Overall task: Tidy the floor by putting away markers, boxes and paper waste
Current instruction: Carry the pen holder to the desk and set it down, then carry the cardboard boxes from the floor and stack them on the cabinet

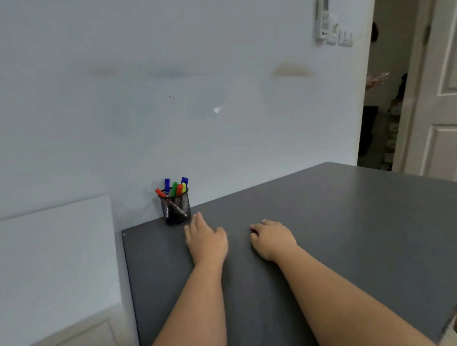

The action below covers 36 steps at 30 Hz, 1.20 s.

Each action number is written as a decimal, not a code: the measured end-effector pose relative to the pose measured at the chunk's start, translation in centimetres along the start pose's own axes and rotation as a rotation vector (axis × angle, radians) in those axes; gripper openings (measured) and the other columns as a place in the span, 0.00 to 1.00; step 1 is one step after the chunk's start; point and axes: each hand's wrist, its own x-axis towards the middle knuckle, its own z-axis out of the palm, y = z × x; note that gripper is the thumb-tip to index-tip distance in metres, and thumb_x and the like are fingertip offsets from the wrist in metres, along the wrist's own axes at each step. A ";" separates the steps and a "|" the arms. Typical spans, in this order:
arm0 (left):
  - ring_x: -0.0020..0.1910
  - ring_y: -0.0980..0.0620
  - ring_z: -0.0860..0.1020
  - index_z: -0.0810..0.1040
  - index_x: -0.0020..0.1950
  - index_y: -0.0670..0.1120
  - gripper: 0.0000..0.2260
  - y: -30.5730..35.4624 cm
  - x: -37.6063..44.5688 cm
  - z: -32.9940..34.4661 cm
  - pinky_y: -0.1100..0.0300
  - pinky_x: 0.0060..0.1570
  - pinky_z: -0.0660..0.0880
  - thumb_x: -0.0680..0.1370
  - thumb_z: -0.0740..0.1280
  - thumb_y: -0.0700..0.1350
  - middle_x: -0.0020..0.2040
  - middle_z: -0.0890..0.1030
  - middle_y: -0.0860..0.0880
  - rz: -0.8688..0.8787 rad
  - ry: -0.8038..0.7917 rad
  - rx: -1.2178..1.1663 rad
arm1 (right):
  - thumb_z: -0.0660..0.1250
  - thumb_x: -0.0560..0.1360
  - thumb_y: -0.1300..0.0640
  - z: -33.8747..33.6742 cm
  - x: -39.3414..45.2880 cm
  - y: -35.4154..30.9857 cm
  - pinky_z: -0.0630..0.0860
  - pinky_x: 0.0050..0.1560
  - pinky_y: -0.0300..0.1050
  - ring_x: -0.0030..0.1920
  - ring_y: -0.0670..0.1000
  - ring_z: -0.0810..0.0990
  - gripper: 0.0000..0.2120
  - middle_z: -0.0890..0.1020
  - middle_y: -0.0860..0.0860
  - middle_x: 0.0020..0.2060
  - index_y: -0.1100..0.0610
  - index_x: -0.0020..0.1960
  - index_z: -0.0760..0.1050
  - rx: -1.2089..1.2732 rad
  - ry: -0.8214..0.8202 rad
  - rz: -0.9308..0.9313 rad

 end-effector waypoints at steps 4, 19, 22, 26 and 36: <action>0.79 0.45 0.46 0.50 0.80 0.45 0.30 0.7 -5.2 -0.8 0.47 0.76 0.49 0.81 0.57 0.49 0.81 0.49 0.50 0.159 -0.209 0.386 | 0.49 0.80 0.46 -1.8 -4.5 2.8 0.60 0.71 0.55 0.72 0.59 0.64 0.23 0.65 0.54 0.74 0.47 0.74 0.64 -0.042 -0.051 0.031; 0.79 0.43 0.47 0.57 0.80 0.49 0.27 5.7 -26.0 -3.2 0.43 0.75 0.49 0.82 0.52 0.58 0.81 0.52 0.50 0.207 -0.359 0.669 | 0.53 0.79 0.43 -9.5 -20.5 16.4 0.63 0.72 0.58 0.72 0.59 0.66 0.24 0.66 0.54 0.74 0.45 0.74 0.63 -0.088 -0.231 0.043; 0.79 0.44 0.48 0.56 0.80 0.50 0.27 6.8 -30.6 -3.3 0.42 0.75 0.49 0.83 0.50 0.58 0.81 0.52 0.50 0.201 -0.359 0.684 | 0.55 0.80 0.47 -10.8 -23.8 19.0 0.64 0.71 0.57 0.71 0.59 0.67 0.23 0.68 0.54 0.73 0.48 0.75 0.63 -0.081 -0.244 -0.003; 0.79 0.44 0.49 0.55 0.80 0.51 0.27 7.8 -36.6 -3.1 0.42 0.75 0.49 0.83 0.51 0.59 0.81 0.52 0.51 0.205 -0.327 0.732 | 0.57 0.80 0.52 -11.9 -28.5 22.0 0.63 0.72 0.54 0.72 0.58 0.65 0.24 0.66 0.55 0.73 0.50 0.76 0.62 -0.058 -0.246 -0.043; 0.79 0.45 0.49 0.57 0.80 0.50 0.27 8.0 -46.0 -3.0 0.42 0.76 0.51 0.82 0.56 0.57 0.81 0.53 0.51 0.126 -0.301 0.721 | 0.59 0.80 0.54 -10.2 -36.4 26.9 0.62 0.72 0.55 0.72 0.58 0.65 0.23 0.68 0.55 0.73 0.52 0.75 0.64 0.019 -0.337 -0.131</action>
